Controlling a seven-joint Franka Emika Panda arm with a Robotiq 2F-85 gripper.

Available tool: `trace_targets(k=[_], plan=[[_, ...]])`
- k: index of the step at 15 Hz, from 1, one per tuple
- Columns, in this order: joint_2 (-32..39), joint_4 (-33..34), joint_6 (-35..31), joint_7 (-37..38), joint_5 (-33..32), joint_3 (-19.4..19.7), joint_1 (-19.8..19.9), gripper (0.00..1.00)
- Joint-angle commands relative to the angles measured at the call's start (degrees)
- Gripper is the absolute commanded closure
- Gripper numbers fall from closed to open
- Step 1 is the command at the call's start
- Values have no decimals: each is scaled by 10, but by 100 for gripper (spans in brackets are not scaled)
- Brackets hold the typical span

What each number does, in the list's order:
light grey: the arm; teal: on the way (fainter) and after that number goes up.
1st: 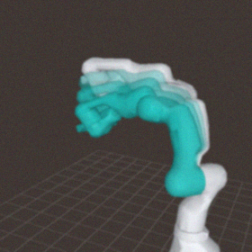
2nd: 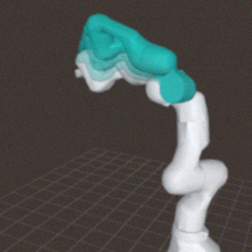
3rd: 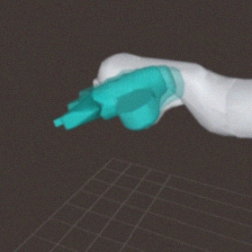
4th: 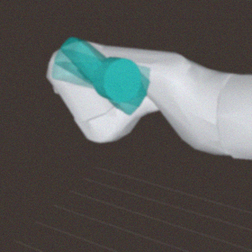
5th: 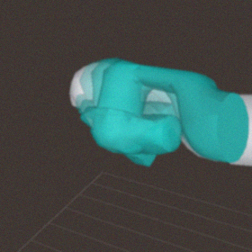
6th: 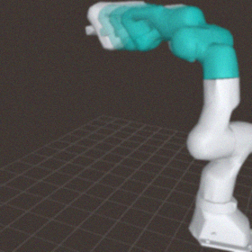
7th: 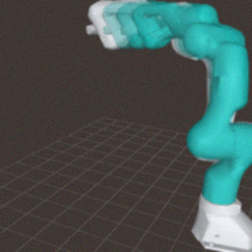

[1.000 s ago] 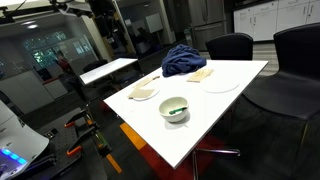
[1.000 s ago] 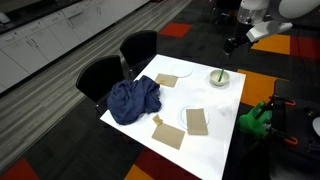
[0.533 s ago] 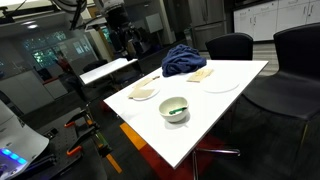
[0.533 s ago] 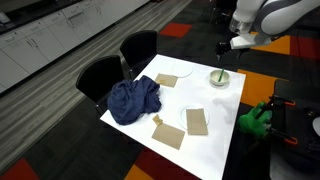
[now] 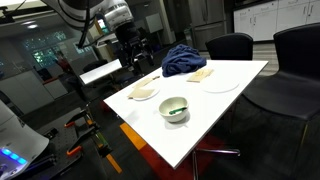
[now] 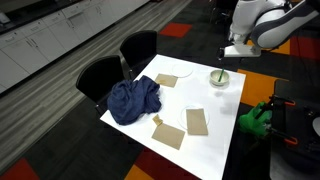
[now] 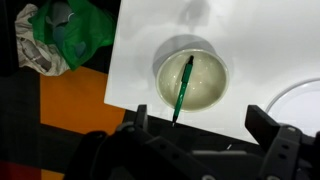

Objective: Take the pen out of the bowl and put it on the table

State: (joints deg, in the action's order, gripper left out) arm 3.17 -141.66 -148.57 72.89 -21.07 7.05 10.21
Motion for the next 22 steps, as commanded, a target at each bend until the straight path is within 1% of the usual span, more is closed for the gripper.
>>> trace_targets(k=[1, 5, 7, 10, 14, 15, 16, 17, 18, 20, 22], plan=[[41, 14, -23, 92, -74, 29, -16, 0], [89, 31, -39, 186, -152, 64, -36, 0], [114, 42, -53, 216, -172, 77, -44, 0], [148, 54, -85, 239, -199, 97, -60, 0], [192, 68, -124, 238, -195, 119, -80, 0], [200, 71, -129, 237, -193, 127, -87, 8], [210, 74, -135, 236, -189, 132, -93, 21], [218, 77, -138, 235, -185, 138, -98, 30], [225, 79, -142, 232, -181, 142, -102, 37], [240, 84, -148, 229, -171, 152, -111, 44], [252, 88, -149, 226, -162, 159, -119, 43]])
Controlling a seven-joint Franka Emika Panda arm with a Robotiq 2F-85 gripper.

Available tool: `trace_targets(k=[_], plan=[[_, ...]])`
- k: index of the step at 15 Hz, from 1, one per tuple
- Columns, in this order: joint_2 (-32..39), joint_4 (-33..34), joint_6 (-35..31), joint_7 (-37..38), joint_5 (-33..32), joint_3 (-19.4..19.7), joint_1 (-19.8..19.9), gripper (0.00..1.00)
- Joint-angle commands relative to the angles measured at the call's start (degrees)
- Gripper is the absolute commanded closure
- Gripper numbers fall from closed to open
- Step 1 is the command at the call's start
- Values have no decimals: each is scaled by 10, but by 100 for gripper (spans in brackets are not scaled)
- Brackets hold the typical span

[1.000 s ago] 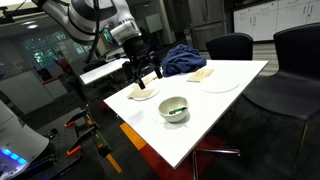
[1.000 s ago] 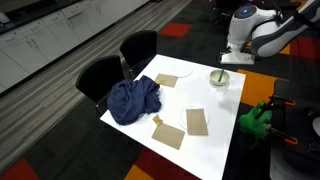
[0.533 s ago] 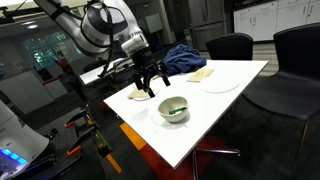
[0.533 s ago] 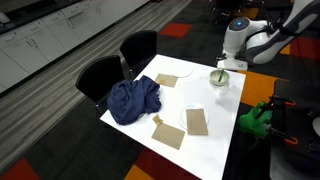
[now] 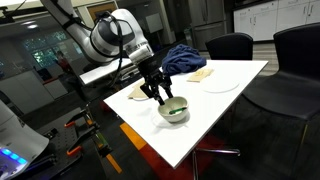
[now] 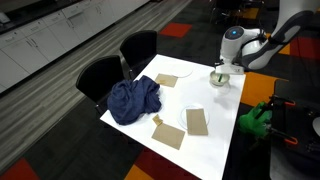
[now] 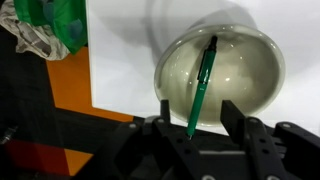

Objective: Take the pen out of the bowl and put it on the table

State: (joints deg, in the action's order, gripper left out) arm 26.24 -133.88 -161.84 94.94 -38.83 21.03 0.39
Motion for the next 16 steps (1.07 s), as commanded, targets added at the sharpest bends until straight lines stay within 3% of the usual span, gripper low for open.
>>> trace_targets(k=[1, 3, 4, 16], plan=[[27, 13, -18, 5, 20, 22, -24, 38], [38, 19, -18, 2, 32, 28, -31, 31], [42, 21, -19, 0, 40, 31, -34, 35], [93, 44, -36, -27, 140, 57, -66, 36]])
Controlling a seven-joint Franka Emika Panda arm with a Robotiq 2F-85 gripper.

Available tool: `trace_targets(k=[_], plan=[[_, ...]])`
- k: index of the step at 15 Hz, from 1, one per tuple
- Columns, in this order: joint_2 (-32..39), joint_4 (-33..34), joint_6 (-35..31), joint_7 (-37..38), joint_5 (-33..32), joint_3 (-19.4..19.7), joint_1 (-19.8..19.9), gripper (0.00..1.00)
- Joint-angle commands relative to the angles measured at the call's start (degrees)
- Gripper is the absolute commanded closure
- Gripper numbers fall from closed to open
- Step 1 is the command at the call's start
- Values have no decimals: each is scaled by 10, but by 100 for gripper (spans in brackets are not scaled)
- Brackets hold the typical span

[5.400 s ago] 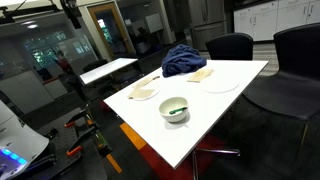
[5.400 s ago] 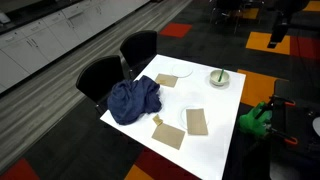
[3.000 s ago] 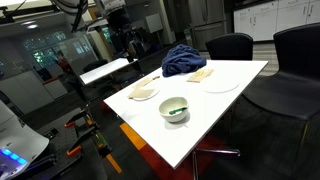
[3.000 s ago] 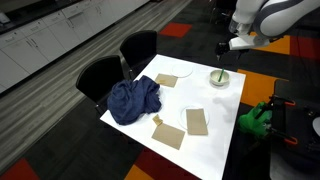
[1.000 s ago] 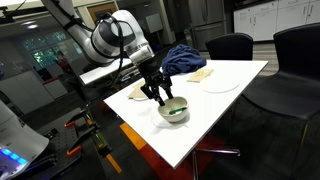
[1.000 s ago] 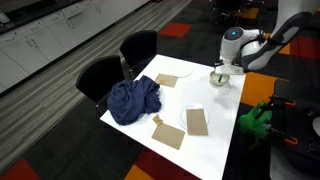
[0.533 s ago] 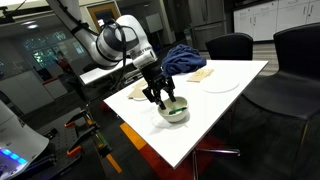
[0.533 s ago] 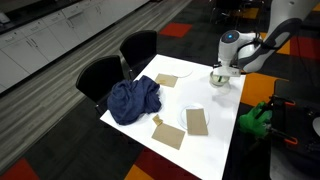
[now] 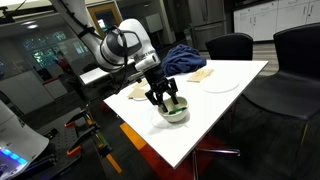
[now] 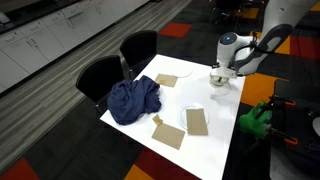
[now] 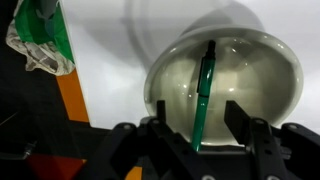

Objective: Take the pen out of the bowl and put it on the table

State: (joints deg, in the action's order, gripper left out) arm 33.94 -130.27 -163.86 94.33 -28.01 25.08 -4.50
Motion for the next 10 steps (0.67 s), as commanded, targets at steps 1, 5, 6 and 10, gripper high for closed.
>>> trace_targets(k=[1, 5, 6, 10], plan=[[20, 10, -16, -27, 42, 18, -19, 36], [33, 19, -15, -45, 77, 17, -20, 36], [36, 22, -14, -50, 84, 16, -20, 37], [47, 33, -14, -70, 114, 13, -19, 62]])
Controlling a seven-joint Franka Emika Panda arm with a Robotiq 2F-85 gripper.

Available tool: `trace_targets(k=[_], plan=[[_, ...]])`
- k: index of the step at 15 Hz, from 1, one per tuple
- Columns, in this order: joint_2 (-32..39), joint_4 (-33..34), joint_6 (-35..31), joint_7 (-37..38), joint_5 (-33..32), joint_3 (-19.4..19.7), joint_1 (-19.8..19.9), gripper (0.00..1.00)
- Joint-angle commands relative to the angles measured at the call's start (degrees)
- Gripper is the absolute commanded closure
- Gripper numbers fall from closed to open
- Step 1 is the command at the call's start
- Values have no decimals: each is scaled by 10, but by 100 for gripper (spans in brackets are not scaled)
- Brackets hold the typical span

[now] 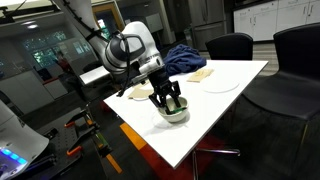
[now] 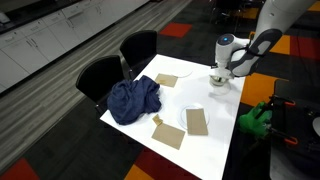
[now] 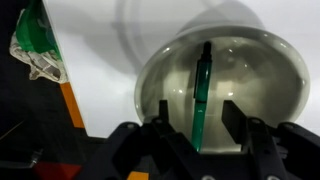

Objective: Take the pen out of the bowl and put it on the table

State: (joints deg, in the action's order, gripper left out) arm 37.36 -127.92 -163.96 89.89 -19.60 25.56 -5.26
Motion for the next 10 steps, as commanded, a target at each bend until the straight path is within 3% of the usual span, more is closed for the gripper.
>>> trace_targets(k=[1, 5, 10], plan=[[15, 11, -12, -32, 36, 8, -11, 67], [21, 19, -9, -47, 56, 12, -19, 98], [2, 7, -8, -45, 45, 46, -58, 97]])
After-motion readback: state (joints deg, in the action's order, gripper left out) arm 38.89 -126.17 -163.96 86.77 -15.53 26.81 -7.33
